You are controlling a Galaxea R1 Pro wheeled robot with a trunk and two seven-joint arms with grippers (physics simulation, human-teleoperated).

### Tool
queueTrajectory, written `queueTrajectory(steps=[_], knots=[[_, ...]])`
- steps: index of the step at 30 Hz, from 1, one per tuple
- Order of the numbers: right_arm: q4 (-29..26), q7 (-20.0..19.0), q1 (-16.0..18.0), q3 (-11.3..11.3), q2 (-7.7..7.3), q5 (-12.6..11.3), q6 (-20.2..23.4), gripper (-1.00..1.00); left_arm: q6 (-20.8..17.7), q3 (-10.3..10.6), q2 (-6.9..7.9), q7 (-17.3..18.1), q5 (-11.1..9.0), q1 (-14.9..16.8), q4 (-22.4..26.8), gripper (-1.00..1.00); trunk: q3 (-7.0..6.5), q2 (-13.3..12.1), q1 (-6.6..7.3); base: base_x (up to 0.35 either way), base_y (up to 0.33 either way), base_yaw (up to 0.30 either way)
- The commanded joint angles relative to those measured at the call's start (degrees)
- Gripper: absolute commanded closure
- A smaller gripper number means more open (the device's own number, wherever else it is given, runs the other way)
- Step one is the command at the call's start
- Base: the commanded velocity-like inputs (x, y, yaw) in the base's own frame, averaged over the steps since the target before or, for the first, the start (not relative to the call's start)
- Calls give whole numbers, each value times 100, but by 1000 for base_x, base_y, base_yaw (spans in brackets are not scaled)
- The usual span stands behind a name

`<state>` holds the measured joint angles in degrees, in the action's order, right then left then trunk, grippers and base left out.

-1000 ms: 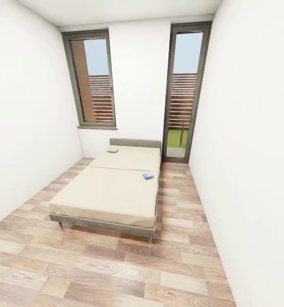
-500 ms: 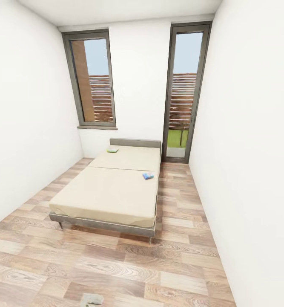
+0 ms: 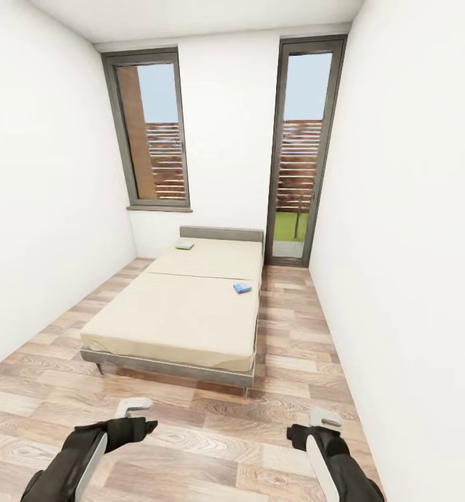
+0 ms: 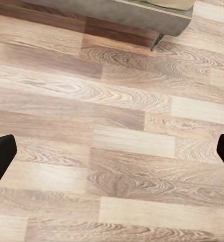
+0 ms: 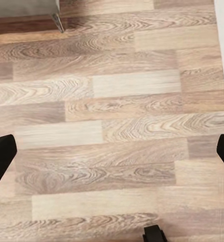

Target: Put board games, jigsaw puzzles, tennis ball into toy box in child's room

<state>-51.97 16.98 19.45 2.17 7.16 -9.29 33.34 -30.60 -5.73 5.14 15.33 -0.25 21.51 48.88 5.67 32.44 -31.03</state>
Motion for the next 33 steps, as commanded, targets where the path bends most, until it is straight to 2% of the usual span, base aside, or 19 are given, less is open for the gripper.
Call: queueTrajectory(steps=[1, 6, 12, 14, 22, 33], knots=[[-22, 41, 4, -4, 0, -60, 19, -100, -51, -46, -1, 30, -4, 4, 24, -100, 11, 10, -3, 0, 0, 0], [-159, 37, 9, -104, 16, -58, 53, -100, -125, -158, 8, 35, -7, 9, 97, -100, 11, 10, -3, 0, 0, 0], [-593, 39, 7, -479, -13, -90, 103, -100, -146, -186, 19, 37, -1, 11, 323, -100, 11, 10, -3, 0, 0, 0], [-754, 38, 7, -540, -22, -110, 125, -100, -144, -189, 22, 38, -1, 11, 354, -100, 11, 10, -3, 10, -11, 0], [-943, 41, -2, -597, -48, -132, 264, -100, -140, -177, 15, 32, 13, 11, 383, -100, 11, 10, -3, 143, -158, 0], [-929, 35, -3, -603, -15, -135, 282, -100, -131, -180, 19, 25, 16, 11, 393, -100, 11, 10, -3, 268, -172, 0]])
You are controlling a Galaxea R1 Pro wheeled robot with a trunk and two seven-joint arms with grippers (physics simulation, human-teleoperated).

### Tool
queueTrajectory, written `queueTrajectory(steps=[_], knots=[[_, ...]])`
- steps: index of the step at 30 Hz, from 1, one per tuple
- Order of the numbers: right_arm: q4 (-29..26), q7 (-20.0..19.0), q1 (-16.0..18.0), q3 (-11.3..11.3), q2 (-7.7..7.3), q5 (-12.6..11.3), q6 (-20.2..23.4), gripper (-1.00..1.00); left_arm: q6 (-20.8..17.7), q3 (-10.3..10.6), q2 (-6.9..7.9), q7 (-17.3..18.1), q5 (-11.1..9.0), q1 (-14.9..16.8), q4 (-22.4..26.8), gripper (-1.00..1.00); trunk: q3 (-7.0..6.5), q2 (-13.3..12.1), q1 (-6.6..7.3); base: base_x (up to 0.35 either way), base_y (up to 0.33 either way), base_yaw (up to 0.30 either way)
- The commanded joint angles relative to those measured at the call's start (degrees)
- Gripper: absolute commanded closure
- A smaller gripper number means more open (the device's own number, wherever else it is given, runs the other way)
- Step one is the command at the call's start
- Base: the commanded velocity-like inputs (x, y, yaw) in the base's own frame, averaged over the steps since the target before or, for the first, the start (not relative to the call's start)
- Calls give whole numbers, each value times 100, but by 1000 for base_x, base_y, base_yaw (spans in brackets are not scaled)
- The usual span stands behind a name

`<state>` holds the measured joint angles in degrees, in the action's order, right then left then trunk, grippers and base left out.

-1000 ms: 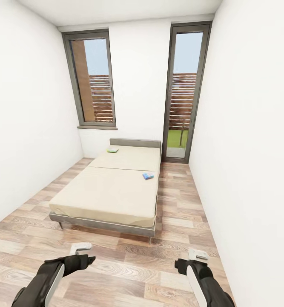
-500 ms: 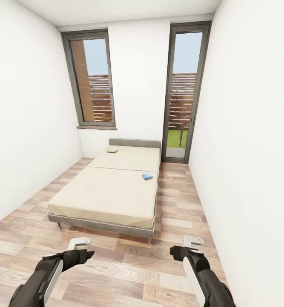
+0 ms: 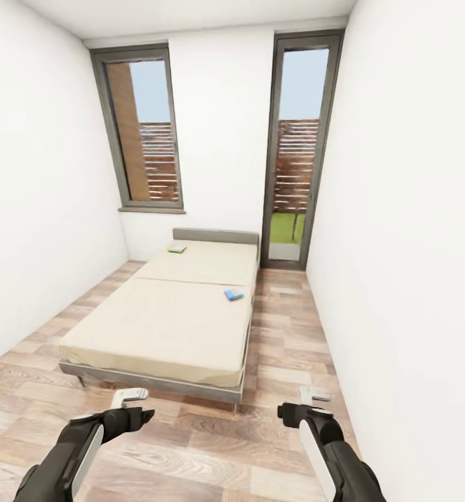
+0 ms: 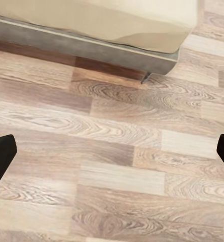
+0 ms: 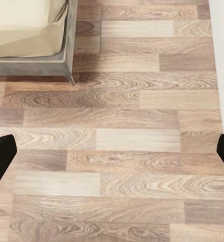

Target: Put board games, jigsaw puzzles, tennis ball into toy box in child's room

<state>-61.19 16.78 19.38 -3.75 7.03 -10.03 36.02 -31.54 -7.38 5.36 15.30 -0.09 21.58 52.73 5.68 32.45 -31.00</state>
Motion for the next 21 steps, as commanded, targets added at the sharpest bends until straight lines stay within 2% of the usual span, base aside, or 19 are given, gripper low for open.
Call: queueTrajectory(steps=[1, 6, 14, 21], knots=[[-7, 51, 5, -12, -1, -62, 10, -100, -37, -14, -4, 27, 0, 4, 8, -100, 11, 9, -6, 298, -114, 0], [-7, 52, 5, -12, 6, -61, 8, -100, -37, -17, -4, 26, 0, 4, 9, -100, 11, 9, -6, 307, -59, 0], [1, 60, 5, -12, 18, -60, -5, -100, -41, -13, -5, 22, 3, 4, 9, -100, 11, 9, -6, 257, 131, 4], [2, 54, 5, -12, 17, -55, -14, -100, -12, -10, -15, 15, 3, 4, 9, -100, 11, 9, -6, 184, 29, 59]])
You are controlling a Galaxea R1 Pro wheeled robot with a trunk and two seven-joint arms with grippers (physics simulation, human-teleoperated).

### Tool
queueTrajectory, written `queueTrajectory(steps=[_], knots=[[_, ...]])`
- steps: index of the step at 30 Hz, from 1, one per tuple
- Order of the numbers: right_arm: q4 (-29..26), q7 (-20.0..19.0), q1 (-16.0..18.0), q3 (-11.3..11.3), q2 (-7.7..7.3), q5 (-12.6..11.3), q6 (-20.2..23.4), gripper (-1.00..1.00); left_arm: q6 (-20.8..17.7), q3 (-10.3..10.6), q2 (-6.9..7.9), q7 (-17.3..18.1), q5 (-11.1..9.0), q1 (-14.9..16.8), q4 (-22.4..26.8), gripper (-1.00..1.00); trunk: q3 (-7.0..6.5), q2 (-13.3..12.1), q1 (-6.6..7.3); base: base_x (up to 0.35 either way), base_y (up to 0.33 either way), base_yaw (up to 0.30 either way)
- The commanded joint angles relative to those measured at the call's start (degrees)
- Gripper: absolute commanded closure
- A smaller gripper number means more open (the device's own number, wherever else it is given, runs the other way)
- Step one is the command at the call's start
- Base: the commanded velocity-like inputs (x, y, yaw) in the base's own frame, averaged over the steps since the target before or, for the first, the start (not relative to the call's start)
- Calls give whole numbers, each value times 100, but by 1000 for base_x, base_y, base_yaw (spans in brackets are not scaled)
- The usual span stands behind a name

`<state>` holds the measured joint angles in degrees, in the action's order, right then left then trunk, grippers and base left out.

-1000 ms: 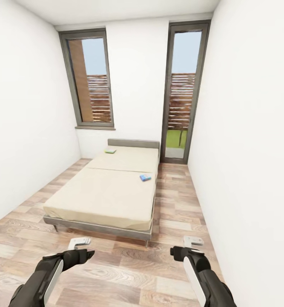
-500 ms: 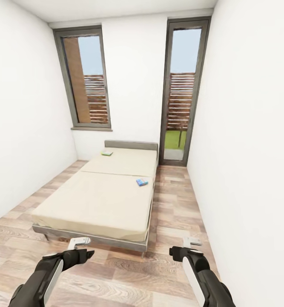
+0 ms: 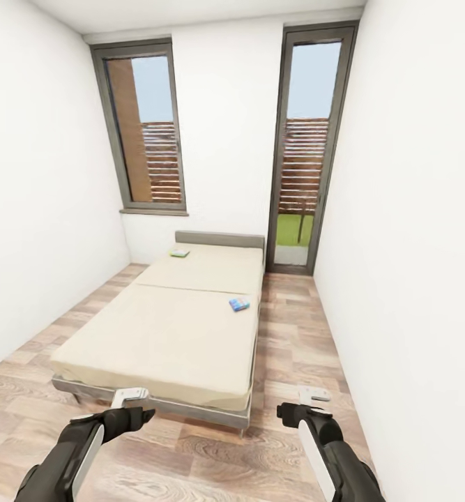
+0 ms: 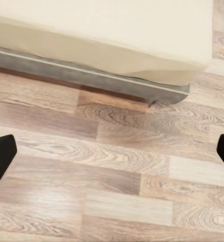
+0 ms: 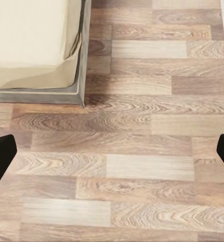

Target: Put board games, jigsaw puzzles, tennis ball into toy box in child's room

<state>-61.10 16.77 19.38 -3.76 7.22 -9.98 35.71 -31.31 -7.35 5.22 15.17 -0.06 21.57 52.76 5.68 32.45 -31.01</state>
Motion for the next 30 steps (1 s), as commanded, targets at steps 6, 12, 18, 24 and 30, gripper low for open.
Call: queueTrajectory(steps=[6, 12, 18, 24, 30], knots=[[-8, 56, 4, -15, 4, -46, 15, -100, -25, -12, -6, 22, 5, 5, 6, -100, 11, 9, -5, 298, 2, 170], [-5, 56, 4, -19, 7, -22, 15, -100, -29, -2, -18, 21, 19, 5, 6, -100, 11, 9, -5, 287, 0, 268], [1, 58, 4, -19, 7, -8, 15, -100, -30, 7, -29, 21, 23, 5, 6, -100, 11, 9, -5, 166, 0, 287], [1, 60, 4, -19, 7, -5, 15, -100, -25, 23, -36, 13, 30, 5, 6, -100, 11, 9, -5, 220, -73, 289], [1, 62, 4, -19, 7, -2, 15, -100, -24, 25, -33, -2, 32, 5, 6, -100, 11, 9, -5, 250, -191, 289]])
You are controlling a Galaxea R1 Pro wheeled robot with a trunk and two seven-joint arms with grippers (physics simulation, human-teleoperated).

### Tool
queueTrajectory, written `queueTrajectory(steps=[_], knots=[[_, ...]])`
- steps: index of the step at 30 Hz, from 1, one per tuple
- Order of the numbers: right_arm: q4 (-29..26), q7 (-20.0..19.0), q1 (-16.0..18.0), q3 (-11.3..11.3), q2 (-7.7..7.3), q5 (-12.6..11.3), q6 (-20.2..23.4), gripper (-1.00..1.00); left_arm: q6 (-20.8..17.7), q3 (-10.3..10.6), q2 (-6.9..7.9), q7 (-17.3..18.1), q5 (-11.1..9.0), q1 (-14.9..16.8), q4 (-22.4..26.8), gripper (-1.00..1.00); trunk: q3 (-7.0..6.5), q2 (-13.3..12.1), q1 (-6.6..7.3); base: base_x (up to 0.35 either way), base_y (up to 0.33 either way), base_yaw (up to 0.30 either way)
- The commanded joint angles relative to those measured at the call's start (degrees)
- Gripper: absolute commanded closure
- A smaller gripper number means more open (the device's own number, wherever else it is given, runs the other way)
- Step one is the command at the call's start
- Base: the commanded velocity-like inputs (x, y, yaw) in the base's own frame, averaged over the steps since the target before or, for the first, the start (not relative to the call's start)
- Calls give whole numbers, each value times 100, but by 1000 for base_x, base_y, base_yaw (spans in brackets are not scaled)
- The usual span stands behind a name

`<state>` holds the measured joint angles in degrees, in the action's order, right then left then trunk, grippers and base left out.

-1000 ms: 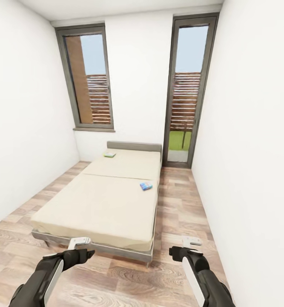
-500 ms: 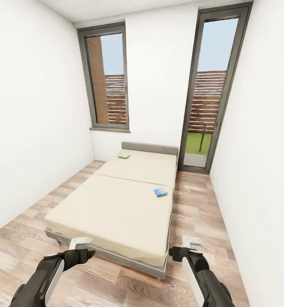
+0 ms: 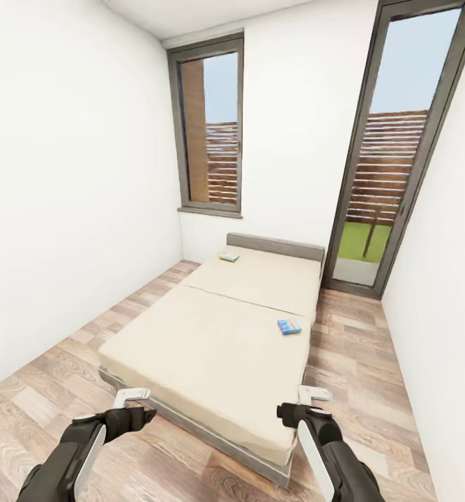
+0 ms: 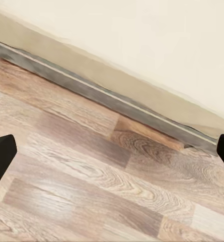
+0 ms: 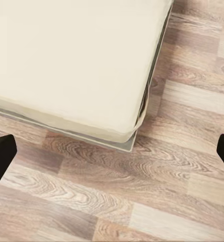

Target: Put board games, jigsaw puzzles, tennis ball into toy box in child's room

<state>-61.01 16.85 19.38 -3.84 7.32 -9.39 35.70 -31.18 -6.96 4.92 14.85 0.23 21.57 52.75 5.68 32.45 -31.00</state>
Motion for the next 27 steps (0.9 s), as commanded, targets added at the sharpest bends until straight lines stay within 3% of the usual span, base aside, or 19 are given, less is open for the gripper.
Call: queueTrajectory(steps=[1, 7, 20, 27], knots=[[-7, 54, 4, -12, -3, -61, 16, -100, -37, -15, -4, 29, 3, 5, 7, -100, 11, 10, -5, 251, -205, 289], [-7, 55, 4, -12, -3, -59, 16, -100, -37, -16, -8, 28, 3, 5, 7, -100, 11, 10, -5, 191, -214, 289], [-7, 63, 4, -12, -3, -54, 16, -100, -49, -32, -6, 47, -4, 5, 7, -100, 11, 10, -5, 21, -32, 289], [-7, 63, 4, -12, -3, -54, 16, -100, -52, -32, -8, 42, 2, 5, 7, -100, 11, 10, -5, 112, -181, 290]])
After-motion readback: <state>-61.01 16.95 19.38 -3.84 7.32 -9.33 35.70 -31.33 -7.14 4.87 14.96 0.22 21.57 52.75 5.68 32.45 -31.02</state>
